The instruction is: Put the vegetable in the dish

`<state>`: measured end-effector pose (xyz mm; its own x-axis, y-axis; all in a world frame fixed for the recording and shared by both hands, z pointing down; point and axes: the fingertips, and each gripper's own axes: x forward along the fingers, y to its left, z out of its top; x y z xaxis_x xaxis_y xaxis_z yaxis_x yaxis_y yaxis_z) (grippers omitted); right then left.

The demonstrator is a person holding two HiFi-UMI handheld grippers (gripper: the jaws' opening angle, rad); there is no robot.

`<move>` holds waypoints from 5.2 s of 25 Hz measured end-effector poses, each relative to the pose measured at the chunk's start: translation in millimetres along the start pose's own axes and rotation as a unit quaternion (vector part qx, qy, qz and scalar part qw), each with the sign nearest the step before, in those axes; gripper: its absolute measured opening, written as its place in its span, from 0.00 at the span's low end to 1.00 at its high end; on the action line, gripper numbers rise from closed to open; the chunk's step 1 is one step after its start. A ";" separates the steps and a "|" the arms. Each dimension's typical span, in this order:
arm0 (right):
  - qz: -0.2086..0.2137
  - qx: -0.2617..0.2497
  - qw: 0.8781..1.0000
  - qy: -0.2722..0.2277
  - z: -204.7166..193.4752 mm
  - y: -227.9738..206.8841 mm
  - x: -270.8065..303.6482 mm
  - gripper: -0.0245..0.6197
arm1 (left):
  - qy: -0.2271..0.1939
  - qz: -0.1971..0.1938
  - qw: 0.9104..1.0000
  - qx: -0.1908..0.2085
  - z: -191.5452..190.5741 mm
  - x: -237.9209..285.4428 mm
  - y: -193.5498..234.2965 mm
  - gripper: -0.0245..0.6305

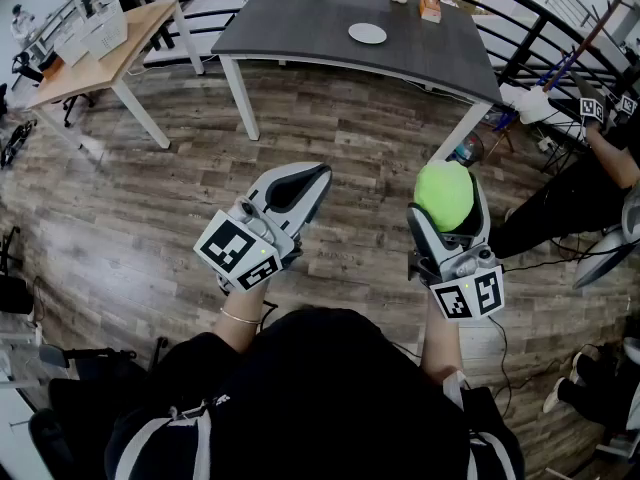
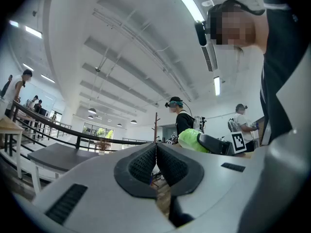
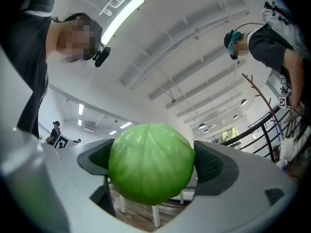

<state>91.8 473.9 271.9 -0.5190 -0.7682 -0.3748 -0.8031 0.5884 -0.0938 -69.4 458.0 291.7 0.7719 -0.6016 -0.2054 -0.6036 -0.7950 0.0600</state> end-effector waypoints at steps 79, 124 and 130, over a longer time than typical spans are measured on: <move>0.019 -0.010 0.999 0.043 -66.8 -233.6 156.2 0.84 | 0.030 0.020 0.999 0.006 -60.7 231.5 150.8 0.06; -0.030 -0.022 0.998 0.041 -172.1 -308.0 433.8 0.84 | 0.012 -0.048 0.999 -0.004 -59.7 337.9 448.3 0.05; -0.026 -0.016 0.998 0.048 -181.3 -336.2 456.1 0.84 | 0.020 -0.043 0.999 -0.009 -68.0 363.8 470.2 0.05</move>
<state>72.0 -120.0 299.7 -0.5001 -0.8194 -0.2803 -0.8381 0.5394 -0.0816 -58.8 -140.1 311.5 0.8285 -0.5329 -0.1719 -0.5308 -0.8453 0.0620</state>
